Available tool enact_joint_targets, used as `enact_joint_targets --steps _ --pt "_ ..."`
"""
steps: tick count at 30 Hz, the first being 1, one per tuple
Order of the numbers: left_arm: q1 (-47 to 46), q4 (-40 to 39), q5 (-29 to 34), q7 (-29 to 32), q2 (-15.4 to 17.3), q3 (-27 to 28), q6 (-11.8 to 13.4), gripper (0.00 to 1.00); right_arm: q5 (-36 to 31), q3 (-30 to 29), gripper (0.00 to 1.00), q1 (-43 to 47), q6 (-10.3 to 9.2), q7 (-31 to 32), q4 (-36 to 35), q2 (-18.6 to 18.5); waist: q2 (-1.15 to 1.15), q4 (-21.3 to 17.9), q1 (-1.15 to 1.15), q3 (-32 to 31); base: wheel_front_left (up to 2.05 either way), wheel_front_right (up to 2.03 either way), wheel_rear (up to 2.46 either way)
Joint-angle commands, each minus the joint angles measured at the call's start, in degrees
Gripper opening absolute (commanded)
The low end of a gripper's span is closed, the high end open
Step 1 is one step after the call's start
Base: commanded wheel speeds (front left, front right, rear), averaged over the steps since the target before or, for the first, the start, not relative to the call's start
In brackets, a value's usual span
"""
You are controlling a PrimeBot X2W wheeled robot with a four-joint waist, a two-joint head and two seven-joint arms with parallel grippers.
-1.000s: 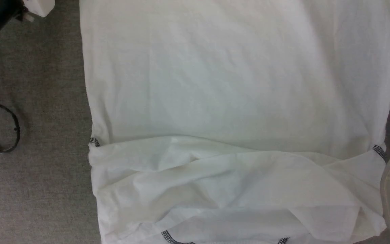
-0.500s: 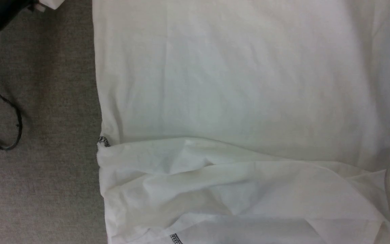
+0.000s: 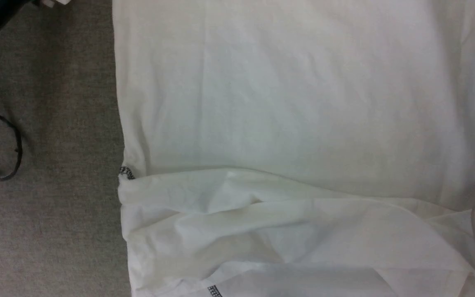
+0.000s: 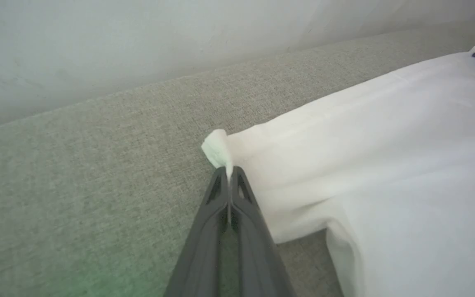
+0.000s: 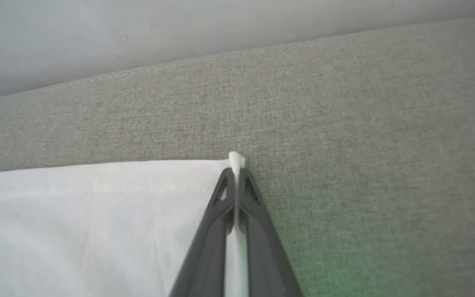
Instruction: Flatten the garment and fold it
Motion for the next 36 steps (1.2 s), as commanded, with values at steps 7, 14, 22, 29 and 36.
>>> enact_joint_targets --steps 7,14,22,29,36 --pt "-0.19 1.75 1.21 -6.61 0.4 1.77 0.47 0.0 2.6 0.98 0.0 0.42 -0.05 -7.59 -0.33 0.4 0.0 -0.43 0.01 -2.17 0.0 0.0 0.0" --pt "0.68 1.4 1.29 -14.02 0.86 4.43 0.55 0.0 5.95 3.29 0.0 2.57 -0.05 -12.71 -1.95 0.4 0.0 -0.71 0.01 -6.6 0.0 0.0 0.0" --pt "8.16 -4.84 -0.98 -18.8 3.44 5.0 0.23 0.0 11.18 6.74 0.0 12.9 -0.05 -15.05 -9.99 0.4 0.0 -0.21 0.01 -13.49 0.0 0.0 0.0" --pt "21.54 -14.99 -3.69 -22.74 8.02 6.51 0.73 0.0 16.91 7.42 0.0 27.79 -0.05 -14.4 -21.4 0.4 0.0 0.07 0.01 -21.42 0.0 0.0 0.0" --pt "38.87 -27.0 -6.72 -26.52 11.48 8.17 5.63 0.0 22.97 5.23 0.0 43.57 -0.05 -14.21 -31.08 0.4 0.0 0.89 0.01 -28.61 0.0 0.0 0.0"
